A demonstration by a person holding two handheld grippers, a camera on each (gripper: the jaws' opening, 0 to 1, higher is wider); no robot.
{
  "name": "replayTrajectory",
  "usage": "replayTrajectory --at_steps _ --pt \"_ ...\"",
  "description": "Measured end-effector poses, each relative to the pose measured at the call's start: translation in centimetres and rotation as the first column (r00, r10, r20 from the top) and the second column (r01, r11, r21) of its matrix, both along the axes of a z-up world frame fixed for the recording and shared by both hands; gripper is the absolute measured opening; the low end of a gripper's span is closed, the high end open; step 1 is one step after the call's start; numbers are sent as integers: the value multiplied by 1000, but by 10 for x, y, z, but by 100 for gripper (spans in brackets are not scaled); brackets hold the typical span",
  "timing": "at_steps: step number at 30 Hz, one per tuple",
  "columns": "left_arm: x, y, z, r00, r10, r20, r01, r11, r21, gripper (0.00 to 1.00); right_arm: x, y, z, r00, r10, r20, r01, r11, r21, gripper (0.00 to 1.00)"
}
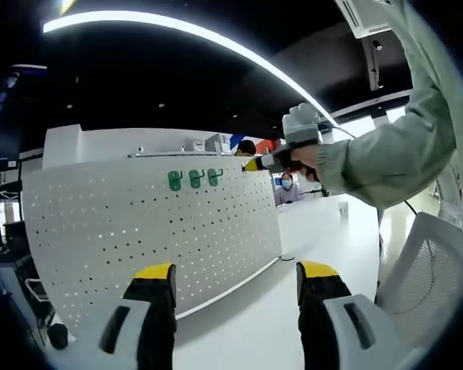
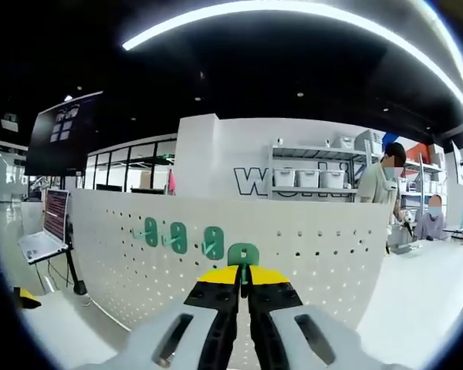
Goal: Insert the hook assembly into the mounting plate slot until the hook locks in place.
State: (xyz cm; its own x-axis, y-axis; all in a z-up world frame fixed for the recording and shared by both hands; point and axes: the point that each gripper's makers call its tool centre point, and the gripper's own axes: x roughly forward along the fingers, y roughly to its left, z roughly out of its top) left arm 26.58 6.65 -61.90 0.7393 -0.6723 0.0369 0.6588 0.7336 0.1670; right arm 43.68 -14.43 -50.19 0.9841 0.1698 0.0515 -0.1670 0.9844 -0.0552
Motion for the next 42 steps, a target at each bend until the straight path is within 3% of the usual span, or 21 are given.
replayTrajectory --at_steps 24,42 --pt "4 4 0 1000 12 -15 -13 1000 -21 65 45 -4 0 999 -44 -11 43 999 -10 1" --pt "6 8 1 1000 23 -16 -23 999 -35 66 56 -7 0 998 -60 -19 60 998 2 1"
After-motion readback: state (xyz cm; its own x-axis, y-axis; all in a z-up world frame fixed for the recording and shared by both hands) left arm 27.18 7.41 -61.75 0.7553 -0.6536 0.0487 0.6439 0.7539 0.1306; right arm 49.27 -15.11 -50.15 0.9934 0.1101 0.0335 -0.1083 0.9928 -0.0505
